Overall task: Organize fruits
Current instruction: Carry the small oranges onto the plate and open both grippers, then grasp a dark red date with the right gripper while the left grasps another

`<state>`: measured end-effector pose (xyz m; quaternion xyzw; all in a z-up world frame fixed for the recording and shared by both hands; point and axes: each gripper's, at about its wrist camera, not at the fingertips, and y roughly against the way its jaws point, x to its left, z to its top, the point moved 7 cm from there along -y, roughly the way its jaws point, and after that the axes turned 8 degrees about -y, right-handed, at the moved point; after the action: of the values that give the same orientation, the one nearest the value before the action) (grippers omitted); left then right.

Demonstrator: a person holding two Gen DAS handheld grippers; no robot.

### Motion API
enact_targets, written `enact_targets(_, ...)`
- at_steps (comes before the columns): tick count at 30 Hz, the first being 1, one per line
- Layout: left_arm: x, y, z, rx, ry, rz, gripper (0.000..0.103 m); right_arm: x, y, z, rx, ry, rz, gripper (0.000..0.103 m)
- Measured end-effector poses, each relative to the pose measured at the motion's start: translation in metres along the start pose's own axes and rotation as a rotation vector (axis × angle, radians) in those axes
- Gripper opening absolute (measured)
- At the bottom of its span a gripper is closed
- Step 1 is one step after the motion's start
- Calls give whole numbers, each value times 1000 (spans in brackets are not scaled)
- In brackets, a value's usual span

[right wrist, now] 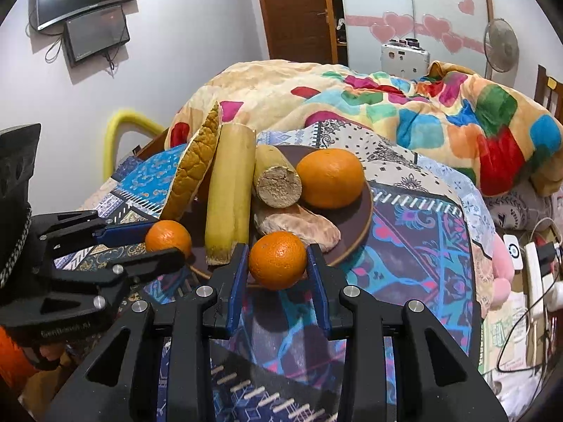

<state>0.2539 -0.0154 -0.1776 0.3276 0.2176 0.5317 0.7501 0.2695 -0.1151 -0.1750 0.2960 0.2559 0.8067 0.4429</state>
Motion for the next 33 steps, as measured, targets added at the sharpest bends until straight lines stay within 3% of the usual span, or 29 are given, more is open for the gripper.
enact_targets(12,0,-10,5,-2,11,14,38,0,-16,-2,30,19,-1,31)
enact_targets(19,-4,-8,4,-1,9,10,49,0,-15,-1,32,22,-3,32)
enact_targets(24,-1,6,3,-16,20,18,51,0,-5,2,4,19,-11,38)
enact_targets(33,7,49,-11,-41,43,75,53,14,37,-1,-44,33,-9,38)
